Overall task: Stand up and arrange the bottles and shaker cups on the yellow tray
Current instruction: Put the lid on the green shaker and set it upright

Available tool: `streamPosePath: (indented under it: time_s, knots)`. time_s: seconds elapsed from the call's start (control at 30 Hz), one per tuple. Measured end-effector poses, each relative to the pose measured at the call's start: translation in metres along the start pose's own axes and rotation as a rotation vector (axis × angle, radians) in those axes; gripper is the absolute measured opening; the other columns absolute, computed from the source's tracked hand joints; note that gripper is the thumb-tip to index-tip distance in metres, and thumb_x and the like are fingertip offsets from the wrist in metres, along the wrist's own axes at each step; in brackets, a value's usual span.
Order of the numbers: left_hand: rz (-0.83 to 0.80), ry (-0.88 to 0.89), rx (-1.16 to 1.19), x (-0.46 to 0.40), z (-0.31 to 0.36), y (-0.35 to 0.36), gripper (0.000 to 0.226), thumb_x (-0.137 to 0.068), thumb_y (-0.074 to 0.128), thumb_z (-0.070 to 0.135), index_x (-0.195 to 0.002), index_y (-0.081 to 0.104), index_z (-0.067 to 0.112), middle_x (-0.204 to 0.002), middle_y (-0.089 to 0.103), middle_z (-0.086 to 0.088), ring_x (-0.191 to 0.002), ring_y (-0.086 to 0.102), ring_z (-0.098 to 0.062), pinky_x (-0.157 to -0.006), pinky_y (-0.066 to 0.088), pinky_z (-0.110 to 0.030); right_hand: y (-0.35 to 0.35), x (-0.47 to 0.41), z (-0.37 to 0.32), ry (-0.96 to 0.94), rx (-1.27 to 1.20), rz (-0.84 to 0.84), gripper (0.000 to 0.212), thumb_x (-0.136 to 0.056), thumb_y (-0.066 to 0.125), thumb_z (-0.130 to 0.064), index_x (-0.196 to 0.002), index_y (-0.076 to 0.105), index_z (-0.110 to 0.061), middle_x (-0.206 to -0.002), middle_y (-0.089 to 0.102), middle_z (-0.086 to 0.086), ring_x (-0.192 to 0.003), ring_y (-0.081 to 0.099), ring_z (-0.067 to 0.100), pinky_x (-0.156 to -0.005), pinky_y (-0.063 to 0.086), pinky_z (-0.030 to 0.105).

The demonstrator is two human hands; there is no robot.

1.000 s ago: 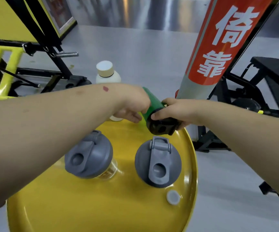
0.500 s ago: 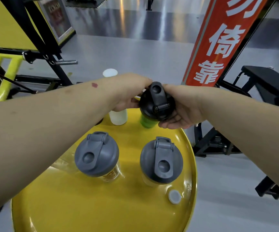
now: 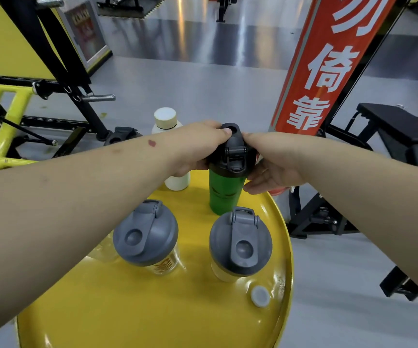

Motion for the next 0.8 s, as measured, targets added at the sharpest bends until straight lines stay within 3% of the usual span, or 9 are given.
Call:
streamPosePath:
  time_s: [0.17,0.27,0.4,0.5,0.57,0.63,0.73,0.8]
  knots:
    - [-0.024,-0.069,0.004,0.009,0.001,-0.004,0.025,-0.103,0.05,0.028,-0.126,0.058,0.022,-0.111,0.065,-0.002,-0.1,0.067,-0.022,-0.086,0.06,-0.04,-0.008,-0.007,-0.009,-0.087,-0.062,0.104,0.035,-0.103,0.047,-0.045,-0.107,0.06,-0.013,-0.114,0.063,0.02,-0.097,0.069,0.042,-0.085,0.058,0.051]
    - [0.009,-0.106,-0.03,0.011,0.001,-0.01,0.015,-0.099,0.058,0.029,-0.112,0.057,0.022,-0.113,0.057,-0.003,-0.103,0.065,-0.027,-0.085,0.061,-0.042,-0.009,-0.009,-0.011,-0.111,-0.196,0.081,0.03,-0.101,0.052,-0.04,-0.106,0.061,-0.012,-0.117,0.064,0.019,-0.103,0.067,0.043,-0.097,0.053,0.055]
    - [0.109,-0.103,-0.188,0.004,0.003,-0.016,0.028,-0.091,0.066,0.038,-0.108,0.053,0.02,-0.118,0.054,-0.005,-0.101,0.066,-0.033,-0.088,0.06,-0.044,-0.007,-0.008,-0.021,-0.212,-0.365,0.075,0.025,-0.099,0.055,-0.03,-0.112,0.062,-0.01,-0.118,0.069,0.018,-0.105,0.068,0.038,-0.096,0.053,0.052]
    - [0.067,-0.116,-0.144,0.001,0.004,-0.013,0.037,-0.092,0.066,0.041,-0.117,0.05,0.019,-0.111,0.057,-0.003,-0.097,0.068,-0.03,-0.086,0.06,-0.043,-0.007,-0.007,-0.022,-0.184,-0.278,0.143,0.038,-0.095,0.058,-0.036,-0.126,0.059,-0.013,-0.127,0.064,0.012,-0.113,0.063,0.035,-0.097,0.051,0.055]
    - [0.026,-0.119,-0.146,0.0,0.005,-0.012,0.029,-0.098,0.055,0.045,-0.114,0.055,0.02,-0.104,0.059,0.003,-0.099,0.067,-0.028,-0.088,0.059,-0.042,-0.001,-0.004,-0.02,-0.129,-0.205,0.118,0.031,-0.096,0.058,-0.04,-0.117,0.061,-0.017,-0.122,0.062,0.01,-0.11,0.061,0.037,-0.09,0.052,0.057]
    - [0.031,-0.136,-0.094,0.0,0.006,-0.014,0.033,-0.1,0.049,0.049,-0.114,0.06,0.021,-0.113,0.062,-0.001,-0.102,0.067,-0.032,-0.089,0.059,-0.043,0.004,-0.005,-0.021,-0.131,-0.213,0.092,0.024,-0.097,0.059,-0.037,-0.11,0.064,-0.018,-0.116,0.064,0.01,-0.102,0.064,0.037,-0.079,0.055,0.054]
    - [0.003,-0.165,-0.029,0.001,0.005,-0.012,0.022,-0.099,0.056,0.041,-0.107,0.061,0.022,-0.121,0.061,-0.006,-0.104,0.068,-0.037,-0.087,0.061,-0.044,0.003,-0.008,-0.028,-0.219,-0.21,0.173,0.024,-0.094,0.064,-0.031,-0.113,0.064,-0.016,-0.112,0.07,0.009,-0.098,0.068,0.031,-0.086,0.057,0.052]
    - [-0.03,-0.179,0.009,0.0,0.002,-0.008,0.025,-0.098,0.059,0.039,-0.113,0.063,0.02,-0.12,0.062,-0.007,-0.105,0.066,-0.033,-0.085,0.062,-0.041,-0.001,-0.009,-0.03,-0.266,-0.208,0.22,0.023,-0.091,0.069,-0.031,-0.109,0.064,-0.016,-0.104,0.072,0.007,-0.095,0.069,0.026,-0.09,0.056,0.052]
Point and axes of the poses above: each hand's wrist, its own x-axis away from the middle knuckle, its own y-axis out of the palm, z = x × y, the point moved 4 cm from there along -x, towards the middle knuckle
